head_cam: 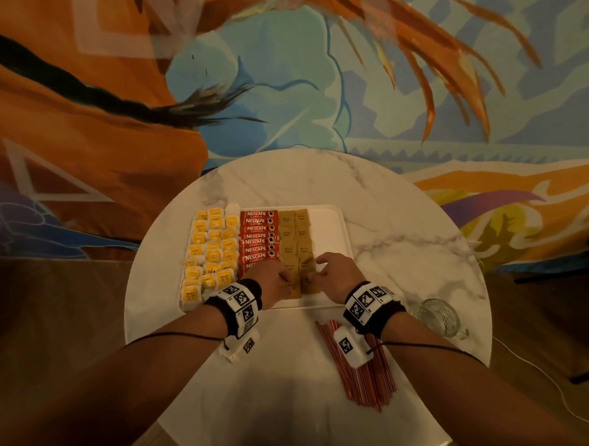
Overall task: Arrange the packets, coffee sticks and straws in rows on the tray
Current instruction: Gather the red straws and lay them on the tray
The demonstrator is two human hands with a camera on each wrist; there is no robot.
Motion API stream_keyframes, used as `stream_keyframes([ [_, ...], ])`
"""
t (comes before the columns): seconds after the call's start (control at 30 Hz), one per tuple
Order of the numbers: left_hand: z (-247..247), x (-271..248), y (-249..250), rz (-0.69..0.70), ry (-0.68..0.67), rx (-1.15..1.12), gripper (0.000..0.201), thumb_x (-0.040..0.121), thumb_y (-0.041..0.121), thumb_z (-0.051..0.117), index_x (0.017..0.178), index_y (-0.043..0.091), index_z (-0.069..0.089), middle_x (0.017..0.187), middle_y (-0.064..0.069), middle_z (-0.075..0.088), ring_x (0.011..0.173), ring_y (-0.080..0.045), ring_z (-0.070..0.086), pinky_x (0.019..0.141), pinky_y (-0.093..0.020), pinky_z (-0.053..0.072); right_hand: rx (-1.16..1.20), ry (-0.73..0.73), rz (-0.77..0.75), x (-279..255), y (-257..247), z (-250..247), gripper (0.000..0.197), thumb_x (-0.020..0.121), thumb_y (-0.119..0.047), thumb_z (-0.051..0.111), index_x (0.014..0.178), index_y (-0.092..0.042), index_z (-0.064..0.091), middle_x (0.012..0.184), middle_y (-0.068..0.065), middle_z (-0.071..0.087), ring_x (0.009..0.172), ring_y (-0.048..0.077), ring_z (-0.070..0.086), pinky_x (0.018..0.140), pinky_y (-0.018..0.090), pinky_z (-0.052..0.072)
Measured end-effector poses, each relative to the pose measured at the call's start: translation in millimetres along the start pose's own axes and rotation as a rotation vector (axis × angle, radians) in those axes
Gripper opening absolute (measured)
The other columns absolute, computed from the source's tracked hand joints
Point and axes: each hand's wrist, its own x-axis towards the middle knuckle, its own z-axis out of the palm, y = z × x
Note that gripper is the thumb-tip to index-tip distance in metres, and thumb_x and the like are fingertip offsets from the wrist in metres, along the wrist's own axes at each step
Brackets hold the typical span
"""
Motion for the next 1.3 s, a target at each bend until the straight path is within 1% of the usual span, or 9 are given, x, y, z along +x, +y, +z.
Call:
stream_keyframes([
  [0.13,2,-12,7,0.087,-0.026,0.058,0.022,0.088,0.026,0.069,0.110,0.022,0.070,0.095,0.008,0.062,0.093,-0.016,0.060,0.086,-0.029,0.053,-0.012,0.029,-0.016,-22,4,-20,0.040,0.088,-0.045,0.067,0.121,-0.022,0.063,0.103,-0.004,0.071,0.086,0.011,0.062,0.075,0.024,0.046],
  [0.3,17,-32,12,0.216,-0.080,0.144,0.036,0.087,0.037,0.072,0.120,0.027,0.062,0.103,0.010,0.060,0.091,-0.009,0.058,0.079,-0.022,0.048,-0.008,0.020,0.018,-63,26,-33,0.040,0.087,-0.046,0.068,0.118,-0.022,0.064,0.099,-0.006,0.065,0.089,0.012,0.063,0.078,0.028,0.052],
  [0.43,37,-46,15,0.298,-0.127,0.212,0.040,0.087,0.040,0.071,0.124,0.029,0.061,0.106,0.011,0.058,0.094,-0.010,0.056,0.084,-0.027,0.049,-0.060,-0.014,0.035,-90,49,-30,0.040,0.087,-0.043,0.068,0.118,-0.019,0.065,0.106,-0.003,0.067,0.095,0.013,0.063,0.084,0.028,0.051],
  [0.6,62,-57,19,0.356,-0.156,0.245,0.044,0.086,0.040,0.071,0.127,0.029,0.060,0.116,0.006,0.059,0.104,-0.013,0.058,0.089,-0.027,0.048,-0.121,-0.028,0.062,-111,67,-23,0.025,0.088,-0.046,0.063,0.095,-0.023,0.067,0.084,-0.009,0.063,0.083,0.015,0.063,0.076,0.029,0.049],
  [0.73,73,-60,24,0.413,-0.126,0.275,0.046,0.084,0.041,0.072,0.127,0.028,0.060,0.121,0.005,0.054,0.111,-0.015,0.051,0.097,-0.033,0.045,-0.160,-0.013,0.054,-125,68,-24,0.025,0.093,-0.041,0.059,0.104,-0.021,0.070,0.097,-0.007,0.067,0.092,0.014,0.064,0.079,0.026,0.048],
  [0.87,82,-60,27,0.465,-0.104,0.296,0.058,0.083,0.042,0.073,0.134,0.025,0.052,0.132,0.003,0.048,0.119,-0.017,0.044,0.102,-0.032,0.041,-0.187,-0.031,0.087,-131,72,-20,0.022,0.094,-0.041,0.058,0.090,-0.022,0.067,0.082,-0.009,0.064,0.078,0.012,0.062,0.069,0.025,0.044],
  [1.0,86,-60,31,0.479,-0.087,0.322,0.073,0.084,0.043,0.071,0.147,0.023,0.040,0.147,0.001,0.039,0.134,-0.018,0.034,0.113,-0.032,0.031,-0.162,-0.050,0.081,-133,72,-15,0.022,0.094,-0.039,0.059,0.097,-0.019,0.067,0.085,-0.008,0.064,0.081,0.014,0.063,0.071,0.026,0.046],
  [1.17,86,-62,29,0.471,-0.084,0.333,0.080,0.084,0.040,0.072,0.151,0.021,0.033,0.153,-0.001,0.034,0.140,-0.020,0.030,0.118,-0.034,0.026,-0.131,-0.104,-0.032,-134,63,-12,0.022,0.093,-0.031,0.060,0.109,-0.019,0.069,0.101,-0.005,0.067,0.095,0.016,0.062,0.082,0.029,0.047],
  [1.3,82,-66,24,0.457,-0.100,0.366,0.081,0.084,0.041,0.071,0.151,0.018,0.032,0.155,-0.002,0.032,0.142,-0.021,0.029,0.119,-0.036,0.026,-0.092,-0.233,-0.134,-132,50,-7,0.027,0.090,-0.024,0.059,0.114,-0.025,0.070,0.099,-0.010,0.069,0.087,0.009,0.062,0.078,0.024,0.044],
])
